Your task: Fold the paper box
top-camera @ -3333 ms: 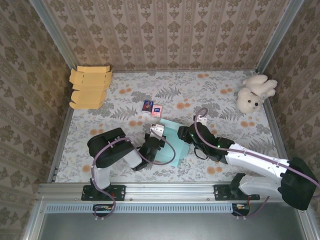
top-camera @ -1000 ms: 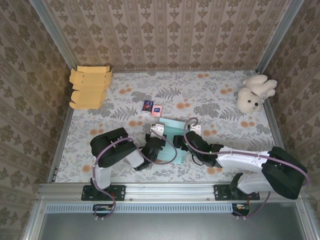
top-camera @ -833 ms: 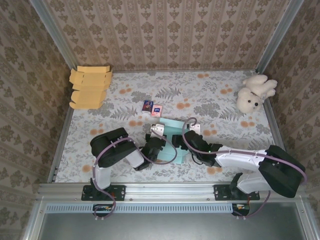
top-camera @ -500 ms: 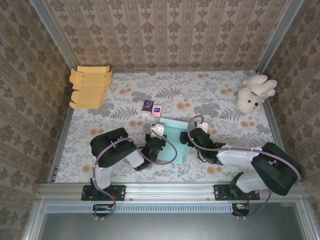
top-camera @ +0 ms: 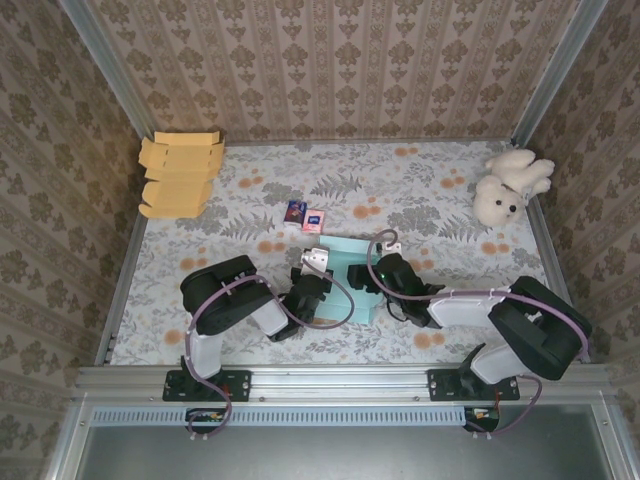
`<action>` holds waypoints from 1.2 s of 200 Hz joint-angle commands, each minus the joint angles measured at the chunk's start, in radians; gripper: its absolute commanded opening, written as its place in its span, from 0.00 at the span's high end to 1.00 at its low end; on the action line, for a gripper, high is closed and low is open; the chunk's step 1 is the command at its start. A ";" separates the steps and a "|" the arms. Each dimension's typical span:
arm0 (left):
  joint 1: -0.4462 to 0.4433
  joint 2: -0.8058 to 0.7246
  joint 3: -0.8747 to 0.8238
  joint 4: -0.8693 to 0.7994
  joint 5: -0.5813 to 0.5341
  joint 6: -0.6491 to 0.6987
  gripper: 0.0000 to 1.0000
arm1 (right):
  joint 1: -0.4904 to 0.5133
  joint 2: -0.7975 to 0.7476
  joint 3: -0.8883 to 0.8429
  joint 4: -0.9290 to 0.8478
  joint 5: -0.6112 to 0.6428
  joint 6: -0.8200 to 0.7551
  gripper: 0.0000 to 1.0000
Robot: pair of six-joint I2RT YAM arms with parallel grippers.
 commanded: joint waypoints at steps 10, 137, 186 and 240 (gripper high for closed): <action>-0.014 0.016 0.001 -0.011 0.021 0.001 1.00 | 0.027 0.044 0.044 0.084 -0.059 -0.029 0.14; -0.015 0.011 0.000 -0.006 0.004 0.019 1.00 | 0.041 0.069 0.065 -0.026 0.029 0.041 0.14; -0.014 0.011 0.002 -0.009 -0.005 0.029 1.00 | 0.043 -0.183 0.030 -0.231 0.063 -0.015 0.13; -0.011 0.008 0.008 -0.006 -0.008 0.040 1.00 | 0.044 -0.465 -0.028 -0.431 0.073 -0.067 0.14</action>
